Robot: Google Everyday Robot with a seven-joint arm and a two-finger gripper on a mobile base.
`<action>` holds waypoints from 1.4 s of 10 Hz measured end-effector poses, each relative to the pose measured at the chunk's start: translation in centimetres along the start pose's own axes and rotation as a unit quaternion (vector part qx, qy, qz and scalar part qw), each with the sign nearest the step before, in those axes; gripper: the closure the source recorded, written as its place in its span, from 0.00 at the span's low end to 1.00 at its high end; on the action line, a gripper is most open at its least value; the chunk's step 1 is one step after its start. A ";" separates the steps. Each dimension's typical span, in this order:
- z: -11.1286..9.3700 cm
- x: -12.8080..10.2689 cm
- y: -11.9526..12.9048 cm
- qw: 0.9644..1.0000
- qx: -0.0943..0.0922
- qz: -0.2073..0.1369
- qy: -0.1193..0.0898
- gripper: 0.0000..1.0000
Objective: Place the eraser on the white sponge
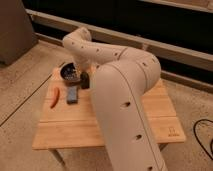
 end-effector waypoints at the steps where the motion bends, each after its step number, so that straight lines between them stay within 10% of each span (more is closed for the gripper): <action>1: -0.2 -0.1 0.9 1.000 0.000 -0.007 -0.001 1.00; 9: 0.1 1.3 7.2 0.997 -0.075 0.012 -0.014 1.00; 14: 2.4 2.7 7.5 0.998 -0.065 0.009 0.007 1.00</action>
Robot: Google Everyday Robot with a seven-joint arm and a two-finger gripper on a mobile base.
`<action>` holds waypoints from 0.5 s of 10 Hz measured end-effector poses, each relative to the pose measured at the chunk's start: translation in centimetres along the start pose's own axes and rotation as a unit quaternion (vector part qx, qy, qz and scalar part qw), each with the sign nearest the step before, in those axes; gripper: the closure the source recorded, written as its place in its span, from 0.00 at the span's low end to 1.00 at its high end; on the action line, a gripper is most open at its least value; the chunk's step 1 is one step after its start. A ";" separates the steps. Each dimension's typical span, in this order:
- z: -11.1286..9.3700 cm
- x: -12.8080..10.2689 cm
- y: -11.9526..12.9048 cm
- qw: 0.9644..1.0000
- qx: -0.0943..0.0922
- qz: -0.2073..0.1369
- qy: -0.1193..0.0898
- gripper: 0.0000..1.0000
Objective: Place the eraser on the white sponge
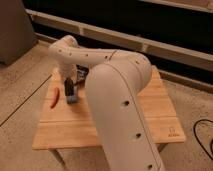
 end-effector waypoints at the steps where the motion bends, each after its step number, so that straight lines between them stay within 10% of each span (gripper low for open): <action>1: 0.5 0.1 0.0 1.000 0.005 -0.001 0.006 1.00; 5: 2.9 0.4 -0.3 0.999 0.022 -0.004 0.039 1.00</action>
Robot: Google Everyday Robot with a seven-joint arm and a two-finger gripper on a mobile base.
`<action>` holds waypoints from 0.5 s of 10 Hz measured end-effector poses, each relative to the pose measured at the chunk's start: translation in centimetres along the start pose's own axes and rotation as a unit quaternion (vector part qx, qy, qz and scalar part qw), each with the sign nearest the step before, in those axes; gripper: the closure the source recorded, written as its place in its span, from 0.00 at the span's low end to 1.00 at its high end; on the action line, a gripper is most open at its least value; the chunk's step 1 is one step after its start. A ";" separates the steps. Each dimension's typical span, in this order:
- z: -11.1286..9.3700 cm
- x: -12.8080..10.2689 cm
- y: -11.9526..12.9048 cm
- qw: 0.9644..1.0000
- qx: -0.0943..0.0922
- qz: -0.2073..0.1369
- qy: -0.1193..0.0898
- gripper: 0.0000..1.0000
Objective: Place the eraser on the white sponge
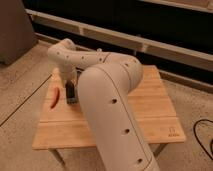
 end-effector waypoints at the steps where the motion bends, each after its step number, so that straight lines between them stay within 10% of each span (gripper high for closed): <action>1: 0.8 0.1 -0.1 1.000 0.003 0.001 0.012 1.00; 5: 1.9 -0.2 0.2 1.000 0.005 -0.001 0.028 0.77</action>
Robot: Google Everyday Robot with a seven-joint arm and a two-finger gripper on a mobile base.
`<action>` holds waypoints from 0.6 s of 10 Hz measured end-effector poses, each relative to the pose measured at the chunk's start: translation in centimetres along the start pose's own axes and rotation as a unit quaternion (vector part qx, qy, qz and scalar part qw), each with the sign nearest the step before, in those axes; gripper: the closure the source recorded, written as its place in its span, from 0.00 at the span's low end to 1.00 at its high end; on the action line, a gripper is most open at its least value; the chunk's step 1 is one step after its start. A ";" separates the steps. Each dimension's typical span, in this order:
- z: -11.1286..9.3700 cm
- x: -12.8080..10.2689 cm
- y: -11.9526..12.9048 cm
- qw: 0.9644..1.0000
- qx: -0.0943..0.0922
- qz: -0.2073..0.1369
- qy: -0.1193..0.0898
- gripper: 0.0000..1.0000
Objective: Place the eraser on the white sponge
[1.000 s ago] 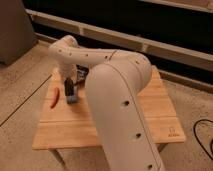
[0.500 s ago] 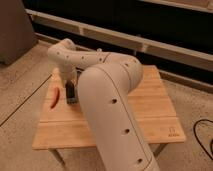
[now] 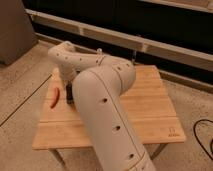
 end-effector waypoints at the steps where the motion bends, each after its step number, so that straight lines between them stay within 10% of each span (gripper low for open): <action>1: 0.0 -0.2 0.1 1.000 0.000 -0.002 0.001 0.66; 6: 0.1 -0.5 0.2 1.000 -0.002 -0.004 0.005 0.32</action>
